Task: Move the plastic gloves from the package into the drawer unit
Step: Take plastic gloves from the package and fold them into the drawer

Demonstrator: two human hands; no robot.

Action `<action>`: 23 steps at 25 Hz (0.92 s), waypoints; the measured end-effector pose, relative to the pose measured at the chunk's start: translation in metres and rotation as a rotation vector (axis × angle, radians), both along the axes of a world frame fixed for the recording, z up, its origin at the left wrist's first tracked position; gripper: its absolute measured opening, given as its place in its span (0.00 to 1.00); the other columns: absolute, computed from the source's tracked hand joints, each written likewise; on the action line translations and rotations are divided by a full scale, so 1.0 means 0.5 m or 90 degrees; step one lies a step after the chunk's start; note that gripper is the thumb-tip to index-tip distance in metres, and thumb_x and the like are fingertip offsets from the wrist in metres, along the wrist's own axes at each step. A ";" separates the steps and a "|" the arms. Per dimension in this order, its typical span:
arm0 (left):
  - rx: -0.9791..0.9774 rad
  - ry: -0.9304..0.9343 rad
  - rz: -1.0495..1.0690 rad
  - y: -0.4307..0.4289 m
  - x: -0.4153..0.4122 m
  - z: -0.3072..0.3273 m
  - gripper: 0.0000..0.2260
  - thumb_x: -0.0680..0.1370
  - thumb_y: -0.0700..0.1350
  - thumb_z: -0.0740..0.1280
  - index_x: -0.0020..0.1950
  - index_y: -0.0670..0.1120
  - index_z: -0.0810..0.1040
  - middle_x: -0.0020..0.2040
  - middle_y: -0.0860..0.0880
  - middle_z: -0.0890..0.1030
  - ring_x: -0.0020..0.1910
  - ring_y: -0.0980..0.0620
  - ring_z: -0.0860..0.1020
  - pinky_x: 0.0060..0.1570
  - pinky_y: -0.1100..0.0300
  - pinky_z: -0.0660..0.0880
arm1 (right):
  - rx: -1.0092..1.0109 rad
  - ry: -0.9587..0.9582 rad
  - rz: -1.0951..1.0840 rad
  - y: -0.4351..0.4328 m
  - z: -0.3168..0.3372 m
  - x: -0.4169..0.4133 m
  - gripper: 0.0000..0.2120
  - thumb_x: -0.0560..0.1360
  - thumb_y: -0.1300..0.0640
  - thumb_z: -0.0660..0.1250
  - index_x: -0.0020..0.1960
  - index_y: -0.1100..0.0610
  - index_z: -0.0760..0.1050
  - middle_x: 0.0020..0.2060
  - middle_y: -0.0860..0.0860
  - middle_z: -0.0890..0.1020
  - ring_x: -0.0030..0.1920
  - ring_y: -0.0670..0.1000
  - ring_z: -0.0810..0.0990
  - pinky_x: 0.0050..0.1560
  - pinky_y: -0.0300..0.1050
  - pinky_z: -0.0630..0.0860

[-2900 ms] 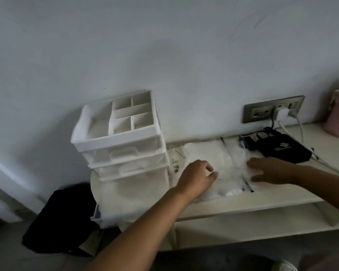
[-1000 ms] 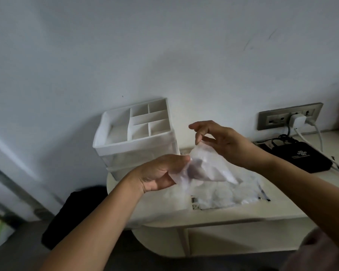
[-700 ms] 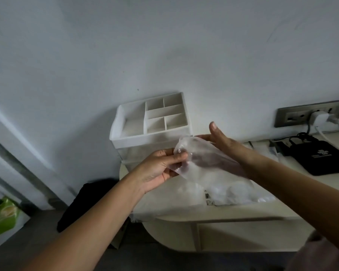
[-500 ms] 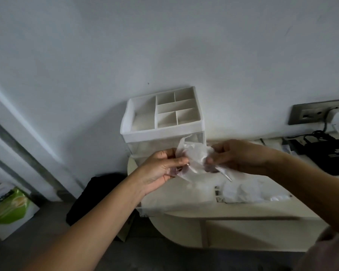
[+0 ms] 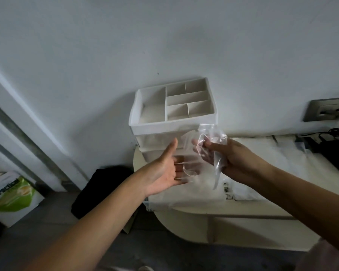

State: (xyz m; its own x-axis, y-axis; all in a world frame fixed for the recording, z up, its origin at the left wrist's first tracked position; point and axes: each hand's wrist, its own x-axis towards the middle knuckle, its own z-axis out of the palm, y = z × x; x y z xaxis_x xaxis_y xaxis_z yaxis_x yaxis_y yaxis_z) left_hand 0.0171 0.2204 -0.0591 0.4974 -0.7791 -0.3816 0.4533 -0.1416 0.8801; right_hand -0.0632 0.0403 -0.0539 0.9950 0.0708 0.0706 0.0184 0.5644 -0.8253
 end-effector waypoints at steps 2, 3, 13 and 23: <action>-0.003 -0.028 -0.018 0.005 -0.011 -0.017 0.36 0.56 0.67 0.76 0.55 0.44 0.82 0.55 0.43 0.82 0.57 0.47 0.80 0.62 0.52 0.71 | 0.059 0.014 -0.055 0.005 -0.012 0.006 0.09 0.69 0.63 0.69 0.49 0.60 0.77 0.45 0.59 0.72 0.44 0.50 0.77 0.50 0.37 0.76; -0.014 -0.038 0.000 0.006 -0.016 -0.020 0.31 0.57 0.63 0.78 0.51 0.44 0.83 0.53 0.44 0.83 0.55 0.48 0.81 0.60 0.53 0.72 | 0.090 0.028 -0.074 0.006 -0.015 0.005 0.11 0.72 0.65 0.66 0.54 0.61 0.77 0.46 0.57 0.76 0.45 0.49 0.79 0.51 0.37 0.77; 0.132 -0.262 0.280 0.034 0.034 -0.027 0.01 0.74 0.40 0.70 0.43 0.44 0.80 0.31 0.51 0.77 0.24 0.58 0.72 0.25 0.65 0.75 | -0.099 0.204 -0.118 -0.029 -0.033 -0.024 0.15 0.68 0.60 0.70 0.54 0.57 0.76 0.37 0.50 0.79 0.29 0.43 0.74 0.31 0.33 0.74; 0.378 -0.606 0.225 0.038 0.059 -0.103 0.09 0.76 0.43 0.70 0.36 0.45 0.76 0.32 0.50 0.78 0.22 0.58 0.73 0.22 0.66 0.70 | -0.837 0.123 -0.477 -0.042 -0.070 0.000 0.14 0.71 0.58 0.72 0.52 0.59 0.70 0.45 0.50 0.72 0.43 0.48 0.71 0.43 0.39 0.66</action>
State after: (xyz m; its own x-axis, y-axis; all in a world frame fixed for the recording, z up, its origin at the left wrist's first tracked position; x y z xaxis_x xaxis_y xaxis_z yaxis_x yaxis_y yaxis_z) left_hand 0.0467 0.2392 -0.1108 0.9309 -0.3652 0.0041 -0.2550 -0.6419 0.7231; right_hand -0.0633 0.0193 -0.0892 0.8156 -0.5310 0.2299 -0.2067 -0.6385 -0.7413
